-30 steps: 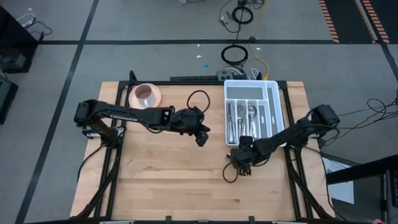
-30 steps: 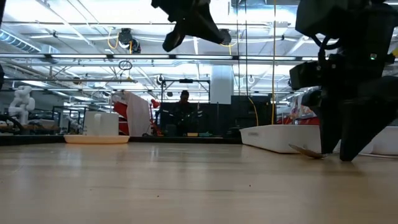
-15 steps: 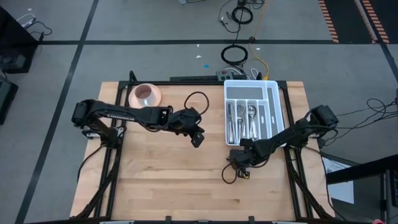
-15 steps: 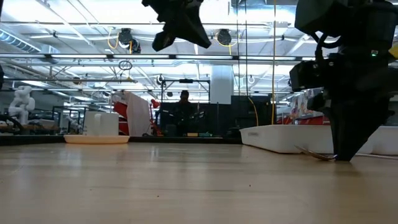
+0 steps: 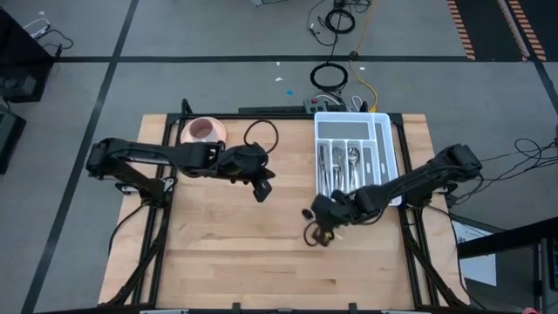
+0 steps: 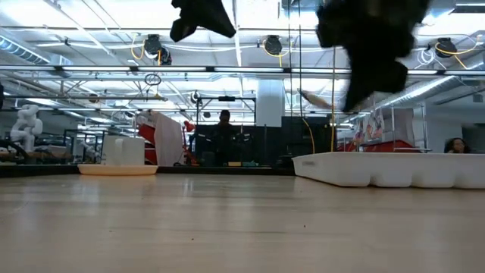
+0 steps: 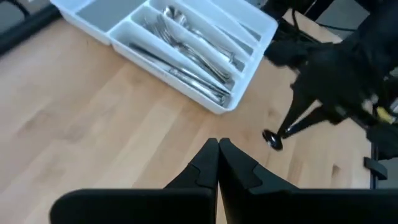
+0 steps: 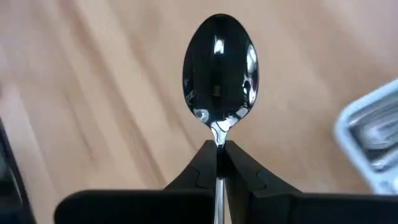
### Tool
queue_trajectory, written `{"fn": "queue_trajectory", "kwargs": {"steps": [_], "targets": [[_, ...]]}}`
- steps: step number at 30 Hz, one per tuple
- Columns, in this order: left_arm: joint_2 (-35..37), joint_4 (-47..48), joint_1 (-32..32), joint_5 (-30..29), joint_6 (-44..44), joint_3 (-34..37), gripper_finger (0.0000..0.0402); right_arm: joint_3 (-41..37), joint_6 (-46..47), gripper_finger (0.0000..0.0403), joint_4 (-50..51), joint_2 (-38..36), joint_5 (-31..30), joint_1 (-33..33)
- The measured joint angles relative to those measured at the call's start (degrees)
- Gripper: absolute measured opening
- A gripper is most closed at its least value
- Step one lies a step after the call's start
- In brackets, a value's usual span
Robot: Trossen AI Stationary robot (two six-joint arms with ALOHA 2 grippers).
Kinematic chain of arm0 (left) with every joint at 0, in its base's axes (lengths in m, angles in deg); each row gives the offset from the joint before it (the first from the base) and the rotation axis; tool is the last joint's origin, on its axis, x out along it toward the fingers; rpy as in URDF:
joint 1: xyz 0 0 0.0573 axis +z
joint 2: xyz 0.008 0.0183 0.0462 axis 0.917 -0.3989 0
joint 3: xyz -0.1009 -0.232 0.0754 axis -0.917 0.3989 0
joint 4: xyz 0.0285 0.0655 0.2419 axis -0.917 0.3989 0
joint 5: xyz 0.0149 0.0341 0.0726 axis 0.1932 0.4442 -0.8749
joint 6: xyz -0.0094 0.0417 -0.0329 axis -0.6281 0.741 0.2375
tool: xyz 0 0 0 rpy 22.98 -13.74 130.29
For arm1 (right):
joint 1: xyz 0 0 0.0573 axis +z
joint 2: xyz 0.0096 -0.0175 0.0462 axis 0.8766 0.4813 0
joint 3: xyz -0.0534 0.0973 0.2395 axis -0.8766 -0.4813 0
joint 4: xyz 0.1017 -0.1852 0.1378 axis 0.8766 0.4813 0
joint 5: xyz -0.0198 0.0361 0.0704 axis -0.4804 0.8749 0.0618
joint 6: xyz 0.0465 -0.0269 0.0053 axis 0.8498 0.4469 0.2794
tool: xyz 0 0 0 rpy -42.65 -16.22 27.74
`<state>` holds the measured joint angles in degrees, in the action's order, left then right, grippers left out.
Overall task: Sort silverware
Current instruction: Put the silver spoon into the white cutlery tray
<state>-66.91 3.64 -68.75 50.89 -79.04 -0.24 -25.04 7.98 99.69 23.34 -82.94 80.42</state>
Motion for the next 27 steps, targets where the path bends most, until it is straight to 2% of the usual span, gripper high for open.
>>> {"fn": "queue_trajectory", "kwargs": {"steps": [3, 9, 15, 17, 21, 24, 27], "targets": [[1.0, 1.0, 0.0, -0.2, 0.9, 0.0, 0.0009, 5.4, 5.0, 0.0001, 5.9, 0.0, -4.9, -2.3], [1.9, 3.1, -0.1, -1.3, 1.2, 0.0, 0.0009, 11.8, 6.8, 0.0, 15.9, 0.0, -16.5, -10.9], [1.9, 6.9, -0.1, -1.9, 0.7, 0.0, 0.0009, 11.9, 9.0, 0.0, 26.9, -0.5, -18.5, -20.6], [2.5, 7.8, -0.6, -3.8, 0.7, 0.0, 0.0009, 10.9, 10.3, 0.0, 30.4, -1.5, -19.2, -23.0], [6.7, 10.3, -1.9, -12.1, 0.1, 0.0, 0.0009, 5.1, 12.4, 0.0, 30.6, -7.1, -19.3, -26.2], [12.2, 11.5, -2.9, -19.0, -0.9, 1.5, 0.0009, -1.7, 16.9, 0.0, 29.9, -13.3, -18.8, -27.2], [19.3, 10.4, -3.9, -22.9, -0.5, 4.7, 0.0009, -8.2, 22.1, 0.0, 28.8, -19.7, -17.8, -27.2]]}}
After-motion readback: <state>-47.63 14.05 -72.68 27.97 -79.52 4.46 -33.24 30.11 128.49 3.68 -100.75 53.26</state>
